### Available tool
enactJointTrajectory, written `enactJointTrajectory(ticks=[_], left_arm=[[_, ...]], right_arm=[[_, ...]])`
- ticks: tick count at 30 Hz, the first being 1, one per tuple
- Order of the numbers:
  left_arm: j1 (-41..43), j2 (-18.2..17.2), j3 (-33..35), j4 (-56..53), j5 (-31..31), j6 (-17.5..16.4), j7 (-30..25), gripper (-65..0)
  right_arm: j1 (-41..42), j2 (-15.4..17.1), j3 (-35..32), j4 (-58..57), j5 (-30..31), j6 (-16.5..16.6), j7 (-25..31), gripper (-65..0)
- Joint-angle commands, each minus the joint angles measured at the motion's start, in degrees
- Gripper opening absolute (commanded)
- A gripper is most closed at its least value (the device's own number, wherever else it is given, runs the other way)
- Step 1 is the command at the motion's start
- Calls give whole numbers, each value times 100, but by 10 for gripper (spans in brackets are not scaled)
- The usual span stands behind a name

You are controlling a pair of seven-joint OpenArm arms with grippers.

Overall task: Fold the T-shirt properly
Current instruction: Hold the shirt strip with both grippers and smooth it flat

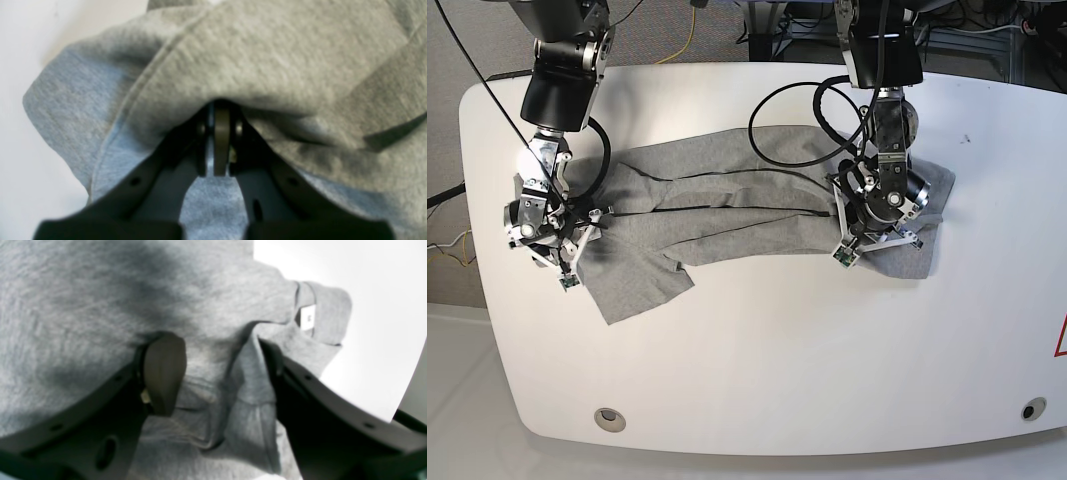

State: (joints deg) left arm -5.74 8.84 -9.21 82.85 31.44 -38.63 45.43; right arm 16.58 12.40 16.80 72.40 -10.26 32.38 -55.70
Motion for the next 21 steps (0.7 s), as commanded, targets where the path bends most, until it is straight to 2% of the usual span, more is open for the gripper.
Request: enactJointTrajectory(ticks=[1,12,21], left_arm=[[103,-124,-41,-122,280,-137,587,-627],[130,-264,-41,-122,280,-137,587,-627],[130,-326,-59,-122,271,-137,587,-627]], right_arm=[[52,91,13,26,-60,-7,-78,-307],[43,285,21,26,-68,-7,-78,-307],[-18,311,21,26,-68,-7,-87,-307]])
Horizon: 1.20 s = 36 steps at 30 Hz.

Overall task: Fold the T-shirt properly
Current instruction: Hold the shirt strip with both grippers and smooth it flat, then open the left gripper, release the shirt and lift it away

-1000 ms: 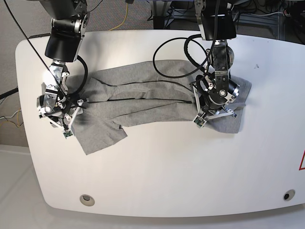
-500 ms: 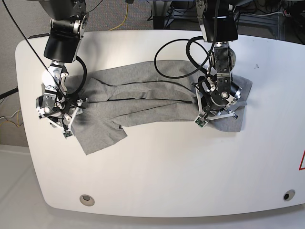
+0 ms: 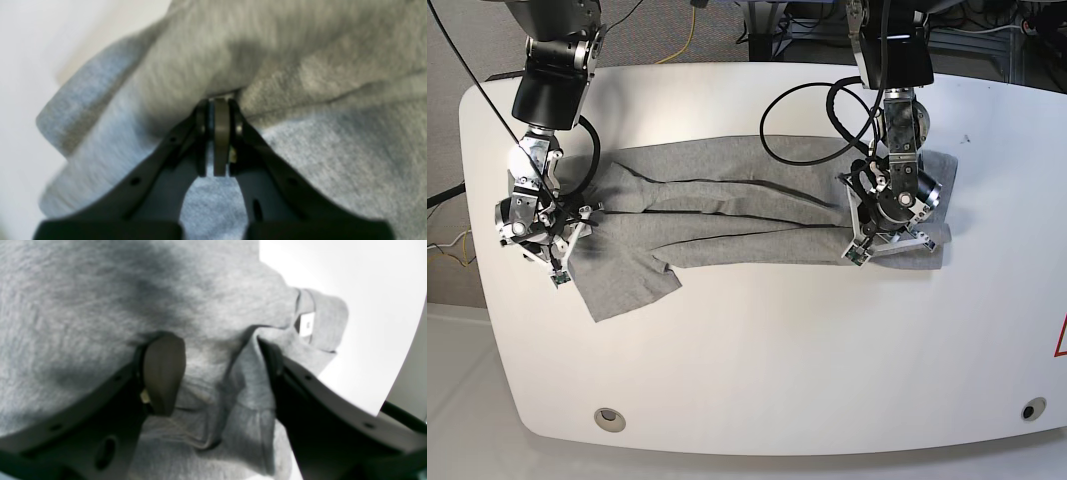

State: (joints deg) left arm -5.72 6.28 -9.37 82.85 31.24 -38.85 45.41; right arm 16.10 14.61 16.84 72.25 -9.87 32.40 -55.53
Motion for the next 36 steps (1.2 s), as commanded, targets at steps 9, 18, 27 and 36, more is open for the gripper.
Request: enactJointTrajectory(ticks=[9,18,27,36], left_arm=[[92,-105,-158,-122,291,-115,589,-627],[84,-105,-158,-122,265,-115,747,-627],[-31,9,-167,142,282,-115,905,-627],[-189,97,88,898,291,-115,1371,-625]], right_arm=[[21,47,17,59,-108,-10,-104,-307],[21,55,17,76,-108,-10,-122,-307],[21,64,17,322,-99,-10,-148,-307],[30,55,17,771,-99,-1,-394,-307]])
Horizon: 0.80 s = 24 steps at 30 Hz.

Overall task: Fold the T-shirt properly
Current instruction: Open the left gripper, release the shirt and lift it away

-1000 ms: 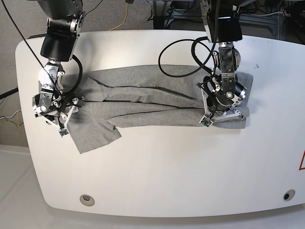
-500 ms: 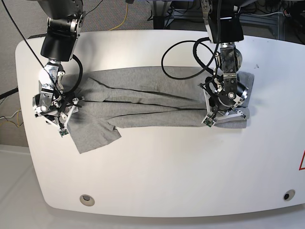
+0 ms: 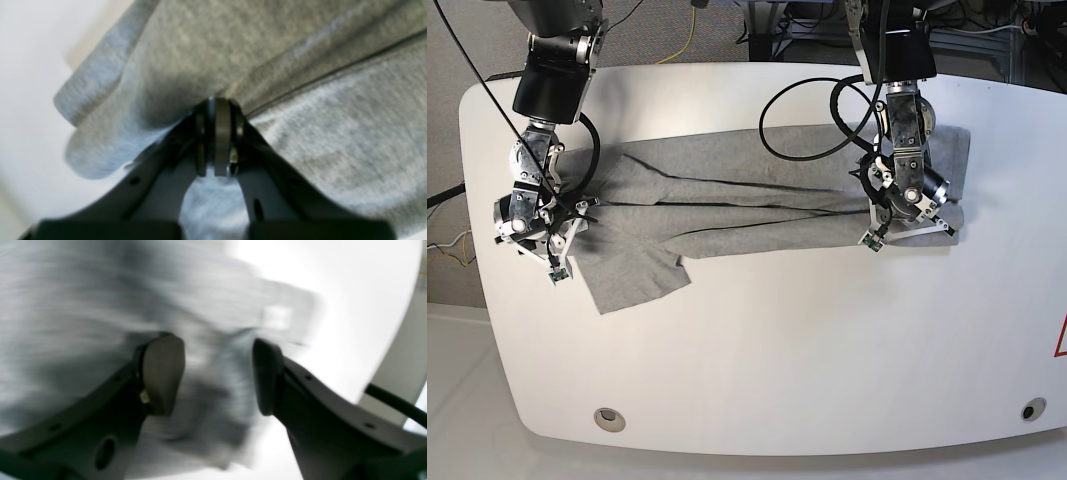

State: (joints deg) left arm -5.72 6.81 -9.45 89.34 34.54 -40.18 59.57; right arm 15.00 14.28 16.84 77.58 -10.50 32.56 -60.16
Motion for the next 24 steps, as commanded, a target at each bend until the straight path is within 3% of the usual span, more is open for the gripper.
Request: enactJointTrajectory(ticks=[1,24], left_arm=[[-206,44,123,292,-39,18,-19,-625],[-919,53,264,1374,-83,18,641,-625]], right_arm=[[139,88,17,281,-35,-16,60,-307],[253,79,26,1169,-18,19,-318,-307]])
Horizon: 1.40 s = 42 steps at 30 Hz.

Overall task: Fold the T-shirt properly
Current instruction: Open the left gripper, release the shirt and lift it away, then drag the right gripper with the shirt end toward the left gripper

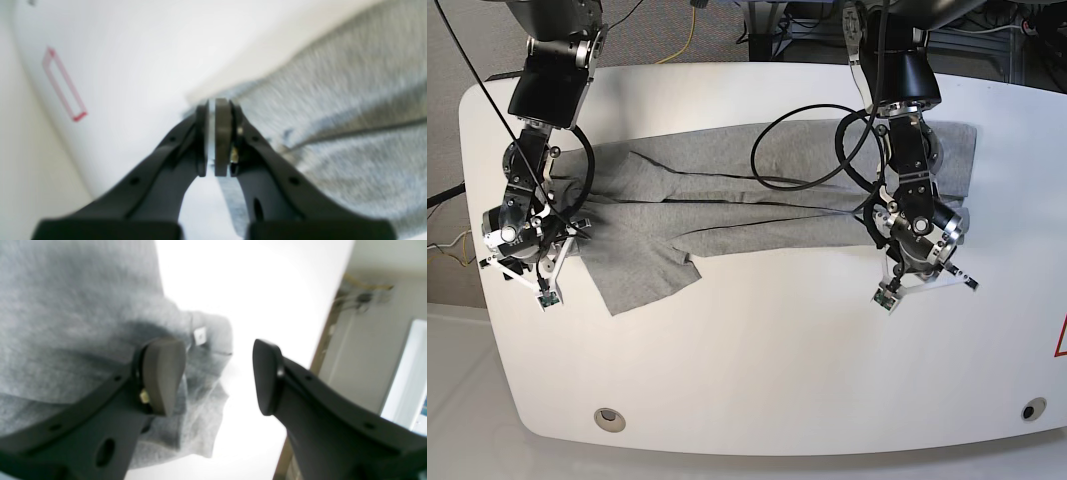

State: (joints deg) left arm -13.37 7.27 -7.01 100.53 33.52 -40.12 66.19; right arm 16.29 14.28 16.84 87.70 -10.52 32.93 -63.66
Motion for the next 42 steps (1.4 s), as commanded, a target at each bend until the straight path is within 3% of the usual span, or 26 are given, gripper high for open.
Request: enactJointTrajectory(ticks=[1,7,23,29,36,42], left_arm=[[-162,7,19,351,20,12,-66,-625],[-250,113,-60,545,20,12,-707,-625],[-48,173,-948,175,-121,12,-3292,-625],[-39,173,-1528,-220,-429,12,-3837,-625],[-66,173,-2135,-642,-622,12,-4400,-625],[-66,139,-2434,-853,-631,553,-4997,-625]], right_arm=[[124,79,26,157,11,-18,32,-307],[142,79,26,149,28,-9,67,-307],[116,53,35,140,28,-44,401,-307],[133,-132,360,149,-33,-53,445,-307],[116,-202,518,113,-33,-53,911,-307],[124,-211,518,61,-33,-62,1096,-307]])
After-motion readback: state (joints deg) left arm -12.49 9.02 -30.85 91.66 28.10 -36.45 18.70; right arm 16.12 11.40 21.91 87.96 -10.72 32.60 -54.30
